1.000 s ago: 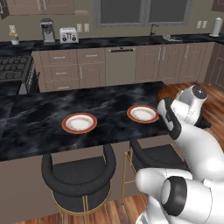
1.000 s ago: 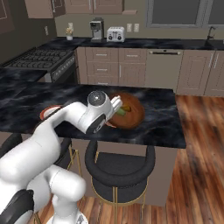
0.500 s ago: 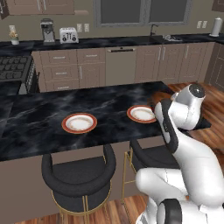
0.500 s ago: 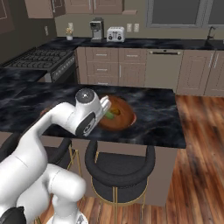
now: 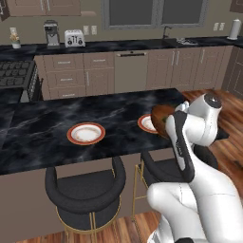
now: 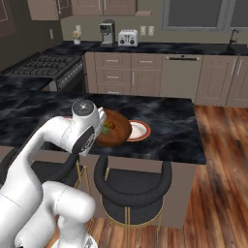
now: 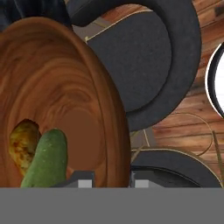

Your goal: Pick the chicken drumstick and cucumber from their plates and place them in the bowl. Then put the bowl in the fridge.

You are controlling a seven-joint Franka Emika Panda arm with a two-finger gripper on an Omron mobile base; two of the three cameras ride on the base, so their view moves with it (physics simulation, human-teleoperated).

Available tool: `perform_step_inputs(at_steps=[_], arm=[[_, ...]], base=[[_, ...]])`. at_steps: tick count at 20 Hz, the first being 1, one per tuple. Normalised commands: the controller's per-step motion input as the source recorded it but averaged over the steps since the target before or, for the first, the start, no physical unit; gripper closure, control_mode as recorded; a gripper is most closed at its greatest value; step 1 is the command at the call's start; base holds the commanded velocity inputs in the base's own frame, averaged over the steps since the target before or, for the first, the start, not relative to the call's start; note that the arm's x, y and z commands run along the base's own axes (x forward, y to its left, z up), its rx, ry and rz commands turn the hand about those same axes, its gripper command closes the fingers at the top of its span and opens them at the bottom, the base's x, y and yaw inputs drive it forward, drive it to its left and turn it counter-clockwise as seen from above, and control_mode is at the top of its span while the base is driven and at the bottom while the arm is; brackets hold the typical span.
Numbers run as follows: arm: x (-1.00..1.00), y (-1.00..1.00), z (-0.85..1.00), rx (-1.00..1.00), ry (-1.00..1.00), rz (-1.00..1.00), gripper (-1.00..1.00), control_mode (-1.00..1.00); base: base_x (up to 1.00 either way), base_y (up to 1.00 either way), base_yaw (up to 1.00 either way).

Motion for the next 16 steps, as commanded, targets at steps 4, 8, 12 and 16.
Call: perform_step_inputs(at_steps=[4,8,12,16], arm=[[-0.26,0.42,0.0,-0.29,0.0,0.09,1.0,-1.0],[-0.29,0.35,0.0,-0.28,0.0,0.05,1.0,-1.0],[-0.08,0.2,-0.03,-0.06,0.06,0.01,1.0,-1.0],[-0.05,0.03,0.0,0.04,0.07,0.04,1.0,-1.0]], base=[[0.0,0.0,0.0],[0.0,0.0,0.0],[0.0,0.0,0.0],[0.0,0.0,0.0]])
